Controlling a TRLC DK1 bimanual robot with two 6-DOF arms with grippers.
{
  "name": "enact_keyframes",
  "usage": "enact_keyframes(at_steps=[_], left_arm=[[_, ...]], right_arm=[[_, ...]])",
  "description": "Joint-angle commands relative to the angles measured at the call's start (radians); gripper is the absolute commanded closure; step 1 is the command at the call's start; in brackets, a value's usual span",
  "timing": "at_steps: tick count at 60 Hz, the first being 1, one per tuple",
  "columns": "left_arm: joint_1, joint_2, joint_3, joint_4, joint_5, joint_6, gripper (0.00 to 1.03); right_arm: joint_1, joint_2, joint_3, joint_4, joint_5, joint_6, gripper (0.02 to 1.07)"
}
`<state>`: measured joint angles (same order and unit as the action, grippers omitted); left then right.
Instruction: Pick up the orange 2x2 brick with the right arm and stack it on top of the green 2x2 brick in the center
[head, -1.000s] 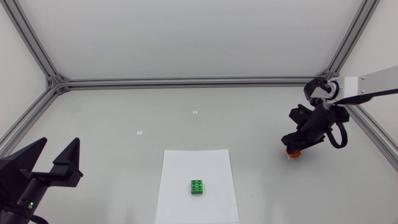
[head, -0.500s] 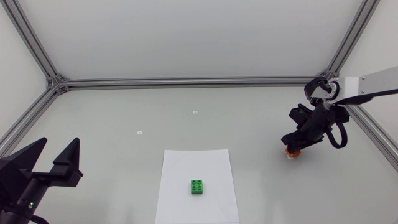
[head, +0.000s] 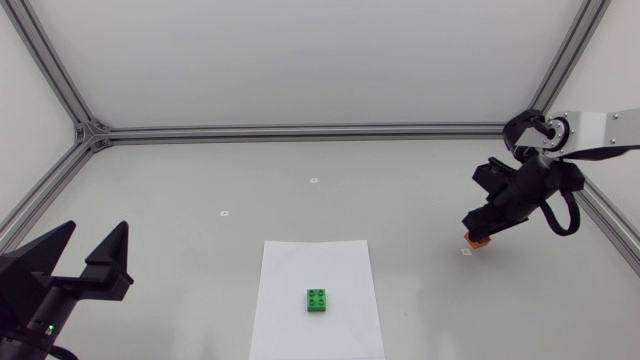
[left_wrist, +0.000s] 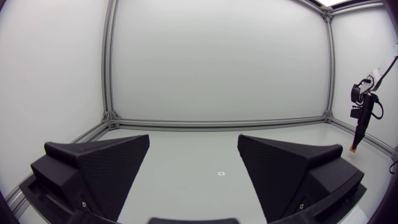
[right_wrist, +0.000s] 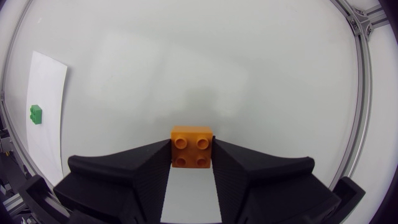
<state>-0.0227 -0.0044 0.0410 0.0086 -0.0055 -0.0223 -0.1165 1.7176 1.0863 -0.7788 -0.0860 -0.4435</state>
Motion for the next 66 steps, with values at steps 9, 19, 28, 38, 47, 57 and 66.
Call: enact_keyframes(at_steps=[9, 19, 28, 38, 47, 57, 66], left_arm=[[0.003, -0.008, -0.041, -0.015, 0.004, 0.013, 0.04], [0.003, -0.008, -0.041, -0.015, 0.004, 0.013, 0.04], [0.003, -0.008, -0.041, -0.015, 0.004, 0.013, 0.04], [0.003, -0.008, -0.041, -0.015, 0.004, 0.013, 0.04], [0.003, -0.008, -0.041, -0.015, 0.004, 0.013, 0.04], [0.003, -0.008, -0.041, -0.015, 0.004, 0.013, 0.04], [0.003, -0.008, -0.041, -0.013, 0.004, 0.013, 0.04]], right_arm=[[0.112, -0.105, -0.014, -0.07, -0.021, -0.02, 0.89], [0.298, -0.156, -0.042, -0.059, 0.026, 0.011, 0.92], [0.469, -0.188, -0.051, -0.039, 0.057, 0.023, 0.92], [0.646, -0.202, -0.019, -0.028, 0.089, 0.043, 0.92], [0.759, -0.191, -0.011, -0.028, 0.112, 0.068, 0.92], [0.859, -0.173, -0.003, -0.023, 0.135, 0.075, 0.91], [0.922, -0.142, 0.018, 0.001, 0.173, 0.043, 0.91]])
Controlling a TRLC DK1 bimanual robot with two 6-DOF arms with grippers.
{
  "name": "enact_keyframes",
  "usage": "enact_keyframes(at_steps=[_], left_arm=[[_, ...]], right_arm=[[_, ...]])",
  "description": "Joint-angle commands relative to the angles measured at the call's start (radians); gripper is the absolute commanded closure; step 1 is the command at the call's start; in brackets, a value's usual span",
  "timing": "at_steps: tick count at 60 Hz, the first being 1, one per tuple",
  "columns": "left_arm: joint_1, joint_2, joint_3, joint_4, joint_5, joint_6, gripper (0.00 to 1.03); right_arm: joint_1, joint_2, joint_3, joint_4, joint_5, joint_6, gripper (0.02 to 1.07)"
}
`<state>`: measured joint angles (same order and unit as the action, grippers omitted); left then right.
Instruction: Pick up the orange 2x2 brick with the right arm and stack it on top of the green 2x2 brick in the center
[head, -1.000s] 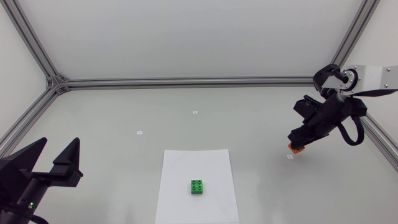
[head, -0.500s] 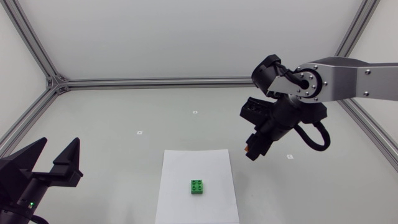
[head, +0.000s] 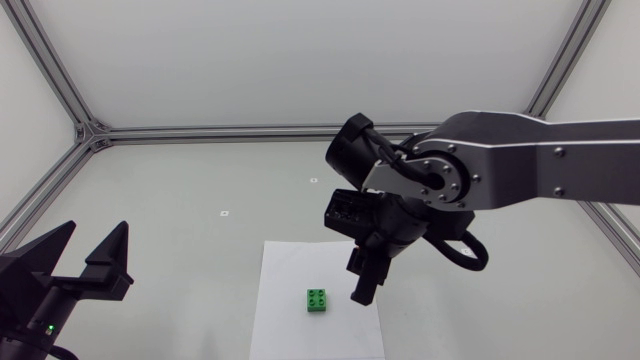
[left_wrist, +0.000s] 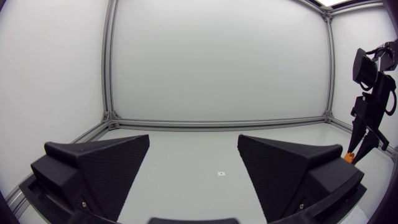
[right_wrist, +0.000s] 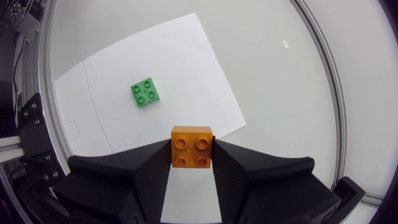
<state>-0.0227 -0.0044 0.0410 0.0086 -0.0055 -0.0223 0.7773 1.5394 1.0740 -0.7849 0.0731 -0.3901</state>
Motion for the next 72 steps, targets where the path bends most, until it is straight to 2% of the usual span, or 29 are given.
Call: enact_keyframes(at_steps=[1, 10, 26, 46, 49, 72], left_arm=[[0.003, -0.008, -0.041, -0.015, 0.006, 0.013, 0.04], [0.003, -0.008, -0.041, -0.015, 0.004, 0.013, 0.04], [0.003, -0.008, -0.041, -0.015, 0.004, 0.013, 0.04], [0.003, -0.008, -0.041, -0.015, 0.004, 0.013, 0.04], [0.003, -0.008, -0.041, -0.015, 0.004, 0.013, 0.04], [0.003, -0.008, -0.041, -0.015, 0.004, 0.013, 0.04]], right_arm=[[0.031, 0.037, 0.03, 0.009, 0.016, -0.013, 0.91], [0.073, 0.084, 0.043, 0.018, 0.019, -0.03, 0.96], [0.157, 0.122, 0.033, 0.055, 0.036, -0.081, 0.96], [0.166, 0.232, 0.089, 0.024, 0.008, -0.153, 0.96], [0.168, 0.245, 0.096, 0.021, -0.001, -0.167, 1.0], [0.18, 0.278, 0.132, 0.018, -0.022, -0.219, 1.0]])
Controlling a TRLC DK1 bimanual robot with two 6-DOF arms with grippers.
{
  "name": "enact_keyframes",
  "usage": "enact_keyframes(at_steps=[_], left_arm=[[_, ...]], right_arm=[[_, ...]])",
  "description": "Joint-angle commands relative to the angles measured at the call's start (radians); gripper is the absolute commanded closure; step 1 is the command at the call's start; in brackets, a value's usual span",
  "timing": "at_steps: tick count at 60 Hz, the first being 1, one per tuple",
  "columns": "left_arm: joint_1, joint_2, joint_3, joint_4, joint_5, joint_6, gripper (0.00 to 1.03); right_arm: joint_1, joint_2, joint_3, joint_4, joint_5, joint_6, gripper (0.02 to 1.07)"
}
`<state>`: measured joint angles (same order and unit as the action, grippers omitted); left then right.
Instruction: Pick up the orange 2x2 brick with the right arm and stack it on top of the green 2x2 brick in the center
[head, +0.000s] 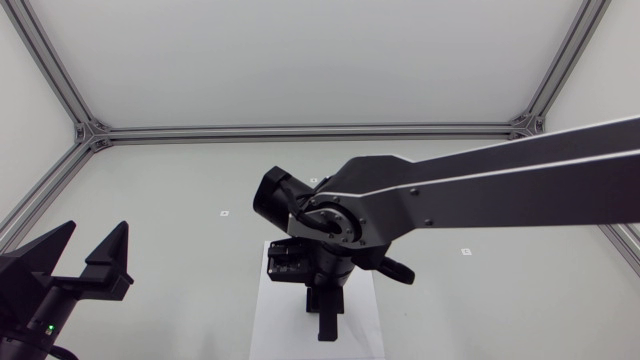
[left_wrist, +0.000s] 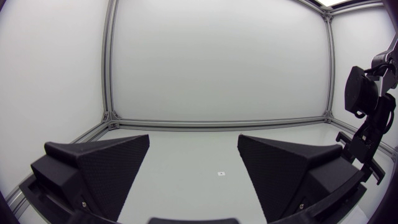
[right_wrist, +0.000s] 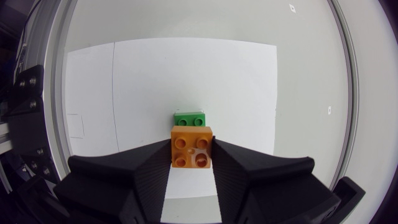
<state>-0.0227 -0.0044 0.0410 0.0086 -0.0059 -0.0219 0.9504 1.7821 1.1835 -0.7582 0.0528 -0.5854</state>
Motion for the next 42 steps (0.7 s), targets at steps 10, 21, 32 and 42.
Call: enact_keyframes(at_steps=[10, 21, 32, 42], left_arm=[[0.003, -0.008, -0.041, -0.015, 0.004, 0.013, 0.04], [0.003, -0.008, -0.041, -0.013, 0.004, 0.013, 0.04], [0.003, -0.008, -0.041, -0.013, 0.004, 0.013, 0.04], [0.003, -0.008, -0.041, -0.015, 0.004, 0.013, 0.04]], right_arm=[[0.005, 0.059, 0.039, -0.009, -0.005, -0.037, 1.0], [0.007, 0.076, 0.053, -0.01, -0.005, -0.047, 1.0], [0.007, 0.083, 0.056, -0.01, -0.007, -0.05, 1.0], [0.008, 0.094, 0.059, -0.012, -0.007, -0.048, 1.0]])
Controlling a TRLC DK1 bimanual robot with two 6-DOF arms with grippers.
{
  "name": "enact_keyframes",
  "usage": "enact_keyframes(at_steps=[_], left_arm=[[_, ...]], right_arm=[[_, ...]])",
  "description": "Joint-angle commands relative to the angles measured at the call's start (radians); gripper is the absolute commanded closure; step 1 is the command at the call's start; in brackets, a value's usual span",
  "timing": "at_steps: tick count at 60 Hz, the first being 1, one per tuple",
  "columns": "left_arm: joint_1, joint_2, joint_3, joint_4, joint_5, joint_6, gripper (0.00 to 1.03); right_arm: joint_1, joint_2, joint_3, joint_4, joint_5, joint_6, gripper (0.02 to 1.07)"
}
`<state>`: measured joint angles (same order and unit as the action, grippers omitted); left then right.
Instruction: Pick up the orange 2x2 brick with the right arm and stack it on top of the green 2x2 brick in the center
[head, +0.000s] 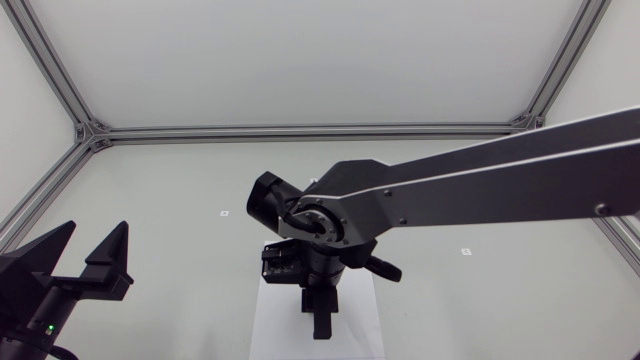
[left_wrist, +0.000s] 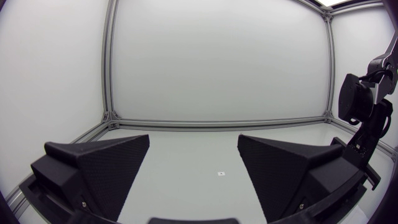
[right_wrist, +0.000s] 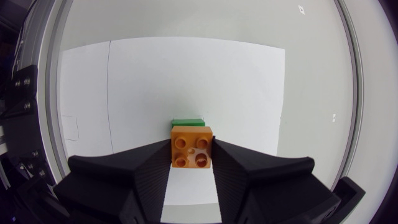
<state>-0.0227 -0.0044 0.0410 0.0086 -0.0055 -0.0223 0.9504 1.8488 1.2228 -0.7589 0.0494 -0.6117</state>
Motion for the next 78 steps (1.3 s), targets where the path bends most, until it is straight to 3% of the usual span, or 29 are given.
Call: enact_keyframes(at_steps=[1, 78], left_arm=[[0.003, -0.008, -0.041, -0.015, 0.004, 0.013, 0.04], [0.003, -0.008, -0.041, -0.015, 0.004, 0.013, 0.04]], right_arm=[[0.008, 0.027, 0.02, -0.011, -0.003, -0.022, 1.0], [0.001, 0.076, 0.035, -0.059, -0.003, -0.008, 1.0]])
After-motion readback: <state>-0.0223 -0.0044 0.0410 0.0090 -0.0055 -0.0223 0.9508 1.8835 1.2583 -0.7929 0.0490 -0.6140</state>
